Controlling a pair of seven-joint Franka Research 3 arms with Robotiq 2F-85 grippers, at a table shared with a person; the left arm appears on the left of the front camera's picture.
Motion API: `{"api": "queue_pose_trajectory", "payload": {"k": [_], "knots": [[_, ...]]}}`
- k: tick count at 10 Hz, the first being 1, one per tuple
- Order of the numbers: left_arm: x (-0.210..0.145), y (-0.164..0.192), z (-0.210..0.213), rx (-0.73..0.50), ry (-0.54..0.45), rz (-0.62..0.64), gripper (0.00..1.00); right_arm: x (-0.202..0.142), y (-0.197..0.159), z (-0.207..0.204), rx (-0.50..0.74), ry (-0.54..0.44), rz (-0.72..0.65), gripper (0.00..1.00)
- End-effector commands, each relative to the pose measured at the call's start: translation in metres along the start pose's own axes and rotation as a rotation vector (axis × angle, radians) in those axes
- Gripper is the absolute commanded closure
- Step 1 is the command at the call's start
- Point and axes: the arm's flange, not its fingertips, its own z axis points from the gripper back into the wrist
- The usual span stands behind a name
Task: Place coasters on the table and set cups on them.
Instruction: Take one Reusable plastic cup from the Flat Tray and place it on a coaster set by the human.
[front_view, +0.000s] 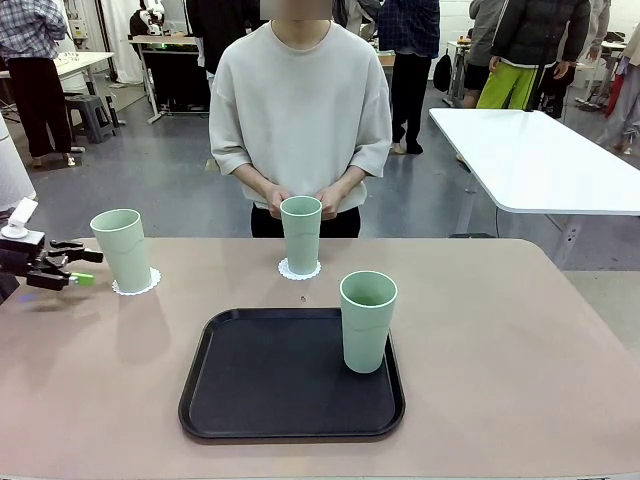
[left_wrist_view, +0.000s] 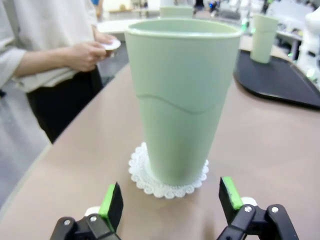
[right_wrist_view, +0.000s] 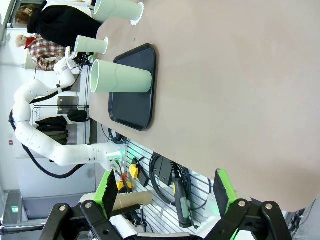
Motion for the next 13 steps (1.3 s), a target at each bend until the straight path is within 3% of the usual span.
{"api": "queue_pose_trajectory", "payload": {"k": [1, 2, 3, 4, 6, 8, 10, 11, 13], "knots": [[0.046, -0.033, 0.018, -0.03, 0.204, 0.038, 0.0, 0.002, 0.0, -0.001, 0.021, -0.012, 0.013, 0.0], [0.074, -0.046, 0.026, -0.002, 0.281, 0.019, 0.0, 0.002, 0.0, -0.001, 0.021, -0.012, 0.013, 0.0], [0.099, -0.059, 0.028, 0.071, 0.491, -0.006, 0.0, 0.002, 0.0, -0.001, 0.021, -0.012, 0.013, 0.0], [0.128, -0.073, 0.028, 0.133, 0.612, -0.055, 0.0, 0.002, 0.0, -0.001, 0.021, -0.012, 0.013, 0.0], [0.192, -0.102, 0.017, 0.205, 0.781, -0.196, 0.0, 0.002, 0.0, -0.001, 0.021, -0.012, 0.013, 0.0], [0.238, -0.124, -0.013, 0.309, 0.937, -0.235, 0.0, 0.002, 0.0, -0.001, 0.021, -0.012, 0.013, 0.0], [0.278, -0.129, -0.051, 0.467, 1.078, -0.068, 0.0, 0.002, 0.0, -0.001, 0.021, -0.012, 0.013, 0.0], [0.294, -0.128, -0.063, 0.488, 1.158, 0.012, 0.0, 0.002, 0.0, -0.001, 0.021, -0.012, 0.013, 0.0], [0.327, -0.135, -0.07, 0.442, 1.207, 0.12, 0.0, 0.002, 0.0, -0.001, 0.021, -0.012, 0.013, 0.0]]}}
